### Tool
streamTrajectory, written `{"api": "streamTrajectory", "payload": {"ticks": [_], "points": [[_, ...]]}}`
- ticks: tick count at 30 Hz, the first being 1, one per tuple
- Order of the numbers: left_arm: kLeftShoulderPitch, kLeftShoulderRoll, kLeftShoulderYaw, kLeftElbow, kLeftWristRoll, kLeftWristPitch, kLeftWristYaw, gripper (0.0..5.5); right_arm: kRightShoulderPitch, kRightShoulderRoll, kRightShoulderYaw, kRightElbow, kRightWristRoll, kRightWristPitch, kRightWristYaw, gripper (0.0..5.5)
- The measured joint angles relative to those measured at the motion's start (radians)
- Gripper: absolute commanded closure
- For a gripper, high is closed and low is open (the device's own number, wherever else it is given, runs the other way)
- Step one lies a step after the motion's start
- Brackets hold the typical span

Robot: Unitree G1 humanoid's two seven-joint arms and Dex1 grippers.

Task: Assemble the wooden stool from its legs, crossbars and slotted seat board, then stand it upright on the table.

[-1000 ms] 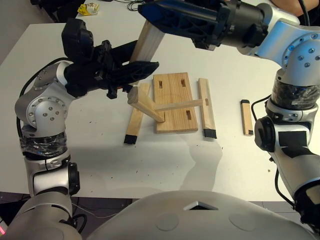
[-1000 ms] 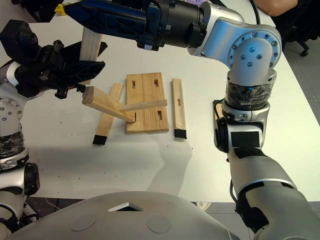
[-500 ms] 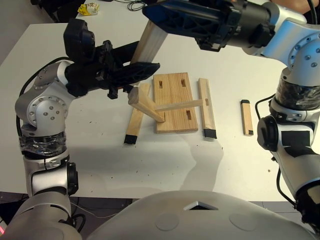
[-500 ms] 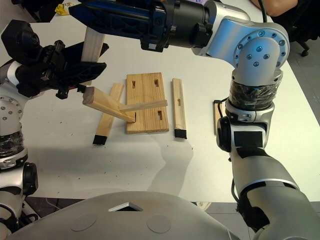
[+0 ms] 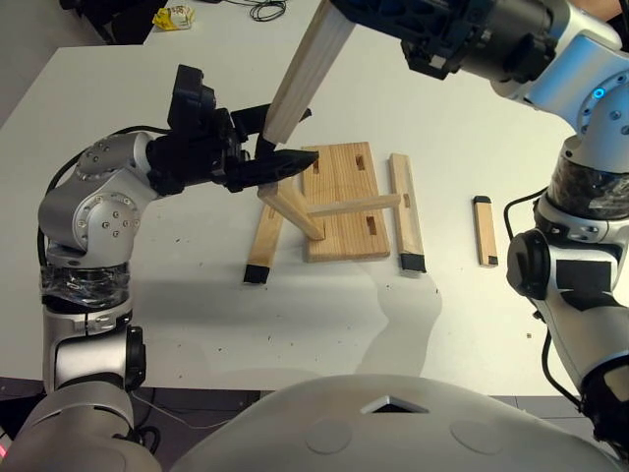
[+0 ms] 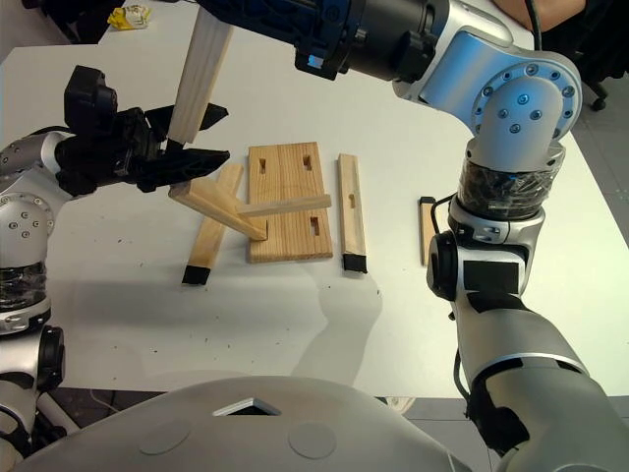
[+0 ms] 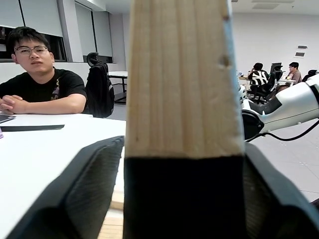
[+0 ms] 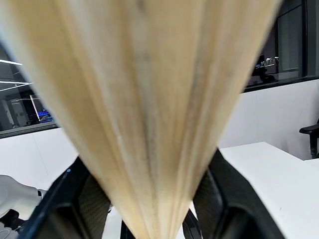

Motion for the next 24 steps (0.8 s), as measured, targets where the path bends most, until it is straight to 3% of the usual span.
{"api": "streamTrajectory", "payload": {"ticks": [6, 10, 16, 21, 24], "points": [[-0.001, -0.002, 0.048, 0.002, -0.001, -0.008, 0.013, 1.54, 0.039, -0.007, -0.02, -0.013, -0.009, -0.019, -0.028, 3.44], [-0.001, 0.0, 0.08, 0.018, 0.013, -0.031, 0.015, 1.54, 0.051, -0.049, -0.007, -0.017, -0.13, -0.124, 0.012, 3.44], [-0.002, 0.008, 0.119, 0.122, 0.08, -0.089, 0.015, 1.54, 0.053, -0.142, 0.078, 0.116, -0.339, -0.306, 0.219, 3.44], [0.093, -0.009, 0.268, 0.133, 0.076, -0.139, 0.11, 1.54, 0.115, -0.312, 0.18, 0.238, -0.509, -0.45, 0.52, 3.45], [0.224, -0.107, 0.363, 0.056, 0.04, -0.157, 0.249, 1.54, 0.14, -0.388, 0.236, 0.32, -0.603, -0.548, 0.686, 3.45]]}}
